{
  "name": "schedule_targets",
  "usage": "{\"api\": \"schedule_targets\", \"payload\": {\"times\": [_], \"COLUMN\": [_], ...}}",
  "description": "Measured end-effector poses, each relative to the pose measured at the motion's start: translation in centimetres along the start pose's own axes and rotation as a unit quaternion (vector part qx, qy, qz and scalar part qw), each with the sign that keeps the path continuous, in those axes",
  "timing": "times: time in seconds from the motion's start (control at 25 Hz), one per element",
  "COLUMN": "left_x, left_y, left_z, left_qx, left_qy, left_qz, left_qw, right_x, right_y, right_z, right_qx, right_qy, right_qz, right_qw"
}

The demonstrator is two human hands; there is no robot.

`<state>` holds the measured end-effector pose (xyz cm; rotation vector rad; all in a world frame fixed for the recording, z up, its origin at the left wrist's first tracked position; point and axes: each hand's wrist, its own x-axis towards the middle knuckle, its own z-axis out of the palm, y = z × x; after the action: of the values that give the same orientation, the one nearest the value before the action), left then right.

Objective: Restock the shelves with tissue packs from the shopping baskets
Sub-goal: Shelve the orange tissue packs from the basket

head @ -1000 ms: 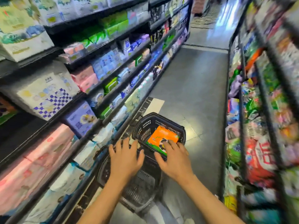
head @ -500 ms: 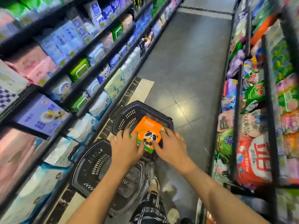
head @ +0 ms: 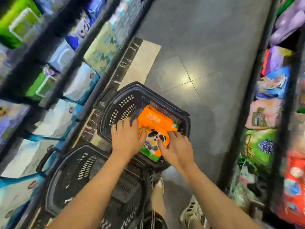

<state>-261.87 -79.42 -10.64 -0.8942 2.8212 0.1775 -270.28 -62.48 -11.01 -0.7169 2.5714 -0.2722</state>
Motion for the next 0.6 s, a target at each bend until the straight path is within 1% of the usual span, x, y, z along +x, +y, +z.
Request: {"api": "schedule_targets", "payload": {"times": [0.08,0.16,0.24,0.28,0.32,0.36,0.44,0.48,0.52,0.6], "left_x": [3.3,5.9,8.2,9.4,10.5,11.5,13.4,14.0,14.4,13.8], "left_y": [-1.5,-2.9,-4.0,-4.5,-4.7,-4.8,-4.7,-4.6,-4.5,-3.9], "left_z": [6.7,13.1,18.4,21.3,23.6,25.2,27.0,27.4,27.2,24.6], "left_qx": [0.015,0.025,0.015,-0.008,-0.044,-0.096,-0.2,-0.23,-0.25,-0.273], "left_qy": [-0.026,-0.061,-0.107,-0.135,-0.165,-0.194,-0.242,-0.252,-0.258,-0.256], "left_qz": [-0.006,-0.004,-0.02,-0.038,-0.065,-0.104,-0.181,-0.207,-0.218,-0.227], "left_qw": [1.0,0.998,0.994,0.99,0.983,0.971,0.932,0.917,0.908,0.899], "right_x": [3.9,7.1,9.4,10.5,11.4,12.2,13.1,13.3,13.6,12.7], "right_y": [1.4,2.6,4.4,5.5,6.4,7.2,7.8,7.7,7.6,7.1], "right_z": [5.9,11.3,16.5,18.7,20.2,21.5,21.9,21.3,20.7,18.6], "right_qx": [0.051,0.148,0.253,0.292,0.326,0.354,0.395,0.412,0.42,0.43], "right_qy": [-0.045,-0.1,-0.12,-0.121,-0.126,-0.137,-0.167,-0.177,-0.172,-0.137], "right_qz": [0.048,0.131,0.238,0.292,0.333,0.355,0.357,0.342,0.321,0.296], "right_qw": [0.997,0.975,0.93,0.903,0.876,0.855,0.829,0.826,0.831,0.842]}}
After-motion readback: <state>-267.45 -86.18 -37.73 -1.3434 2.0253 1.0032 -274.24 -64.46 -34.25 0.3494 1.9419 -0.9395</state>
